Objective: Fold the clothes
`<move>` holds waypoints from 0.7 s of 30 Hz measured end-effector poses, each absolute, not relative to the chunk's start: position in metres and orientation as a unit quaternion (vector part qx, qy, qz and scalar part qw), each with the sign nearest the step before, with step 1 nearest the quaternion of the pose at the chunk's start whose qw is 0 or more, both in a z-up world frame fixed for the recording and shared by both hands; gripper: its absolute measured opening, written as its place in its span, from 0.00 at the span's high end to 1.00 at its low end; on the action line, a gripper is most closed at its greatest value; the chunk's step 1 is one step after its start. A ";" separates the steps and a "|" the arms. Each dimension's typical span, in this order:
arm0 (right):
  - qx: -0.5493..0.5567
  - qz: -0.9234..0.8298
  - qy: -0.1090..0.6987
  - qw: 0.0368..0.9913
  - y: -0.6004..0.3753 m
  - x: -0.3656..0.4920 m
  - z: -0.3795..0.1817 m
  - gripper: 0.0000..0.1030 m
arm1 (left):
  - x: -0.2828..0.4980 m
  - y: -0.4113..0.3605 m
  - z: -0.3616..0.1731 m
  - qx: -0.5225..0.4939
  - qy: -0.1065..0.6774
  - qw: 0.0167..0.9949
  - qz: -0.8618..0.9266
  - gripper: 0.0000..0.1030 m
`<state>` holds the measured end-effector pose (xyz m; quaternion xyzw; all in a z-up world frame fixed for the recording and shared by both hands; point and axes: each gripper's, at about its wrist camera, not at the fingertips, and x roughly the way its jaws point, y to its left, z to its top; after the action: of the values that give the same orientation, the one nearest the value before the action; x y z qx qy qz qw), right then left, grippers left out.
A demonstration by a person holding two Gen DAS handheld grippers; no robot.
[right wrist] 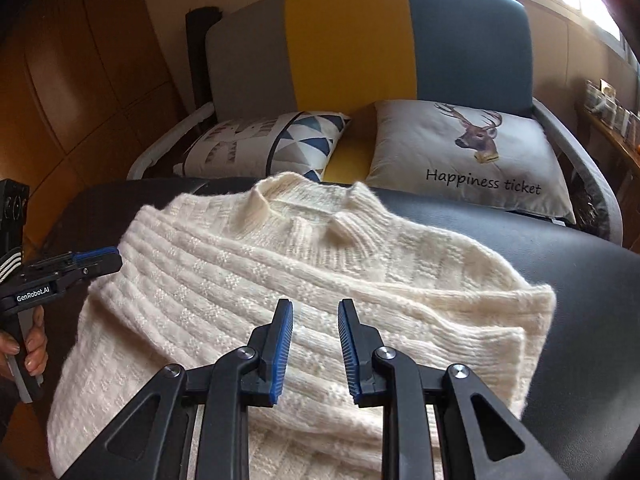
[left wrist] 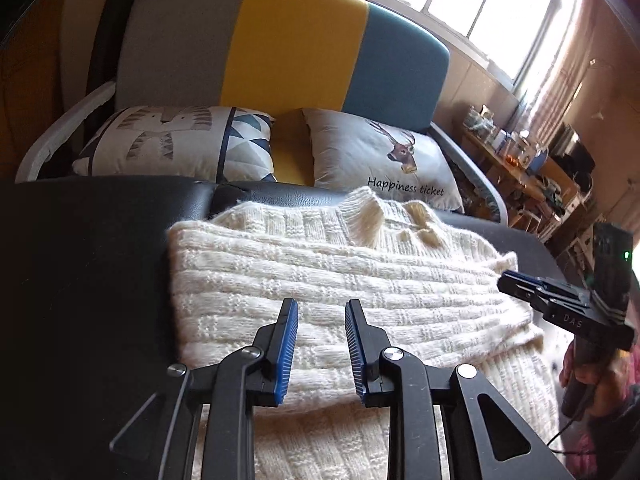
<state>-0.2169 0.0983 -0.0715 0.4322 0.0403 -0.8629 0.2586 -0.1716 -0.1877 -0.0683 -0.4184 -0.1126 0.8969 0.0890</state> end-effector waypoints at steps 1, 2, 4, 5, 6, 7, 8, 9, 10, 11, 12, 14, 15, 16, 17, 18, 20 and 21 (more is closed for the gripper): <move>0.435 -0.862 0.049 0.256 0.094 -0.218 -0.075 0.78 | -0.172 -0.188 -0.072 -0.425 -0.110 0.088 0.894 0.76; 0.438 -0.861 0.056 0.253 0.089 -0.219 -0.078 0.78 | -0.172 -0.189 -0.077 -0.433 -0.109 0.086 0.891 0.76; 0.445 -0.859 0.068 0.245 0.084 -0.222 -0.086 0.78 | -0.169 -0.189 -0.088 -0.443 -0.105 0.081 0.887 0.76; 0.451 -0.858 0.078 0.235 0.081 -0.224 -0.091 0.78 | -0.166 -0.189 -0.093 -0.445 -0.103 0.079 0.886 0.76; 0.456 -0.857 0.086 0.225 0.080 -0.226 -0.096 0.77 | -0.163 -0.189 -0.096 -0.444 -0.101 0.078 0.887 0.76; 0.458 -0.857 0.086 0.222 0.080 -0.227 -0.098 0.77 | -0.162 -0.188 -0.098 -0.443 -0.098 0.076 0.888 0.76; 0.459 -0.857 0.087 0.218 0.080 -0.228 -0.100 0.77 | -0.160 -0.186 -0.100 -0.441 -0.095 0.073 0.889 0.76; 0.461 -0.857 0.087 0.215 0.080 -0.228 -0.103 0.78 | -0.158 -0.185 -0.102 -0.440 -0.092 0.070 0.891 0.76; 0.463 -0.857 0.087 0.212 0.080 -0.229 -0.105 0.78 | -0.155 -0.181 -0.104 -0.434 -0.079 0.064 0.895 0.76; 0.464 -0.856 0.087 0.209 0.080 -0.230 -0.107 0.78 | -0.152 -0.175 -0.106 -0.425 -0.061 0.057 0.901 0.76; 0.467 -0.856 0.080 0.208 0.082 -0.230 -0.107 0.78 | -0.149 -0.170 -0.108 -0.417 -0.046 0.047 0.906 0.75; 0.475 -0.853 0.041 0.212 0.094 -0.228 -0.098 0.77 | -0.147 -0.166 -0.106 -0.411 -0.042 0.031 0.910 0.75; 0.471 -0.855 0.015 0.217 0.105 -0.221 -0.089 0.76 | -0.147 -0.168 -0.103 -0.411 -0.053 0.027 0.909 0.75; 0.458 -0.860 -0.012 0.227 0.120 -0.209 -0.079 0.76 | -0.142 -0.173 -0.098 -0.410 -0.072 0.025 0.909 0.75; 0.443 -0.864 -0.039 0.237 0.135 -0.197 -0.068 0.75 | -0.134 -0.180 -0.093 -0.407 -0.095 0.024 0.908 0.75; 0.437 -0.863 -0.066 0.246 0.151 -0.184 -0.062 0.70 | -0.127 -0.187 -0.088 -0.404 -0.117 0.023 0.907 0.74; 0.446 -0.847 -0.121 0.264 0.191 -0.152 -0.060 0.67 | -0.111 -0.202 -0.077 -0.397 -0.162 0.021 0.903 0.60; 0.449 -0.838 -0.148 0.273 0.210 -0.137 -0.059 0.66 | -0.098 -0.207 -0.073 -0.393 -0.175 0.023 0.903 0.57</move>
<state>-0.1365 0.2105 -0.0589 0.4495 -0.1482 -0.8377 0.2725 -0.0978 -0.2070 -0.0732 -0.3925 -0.1753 0.9026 0.0231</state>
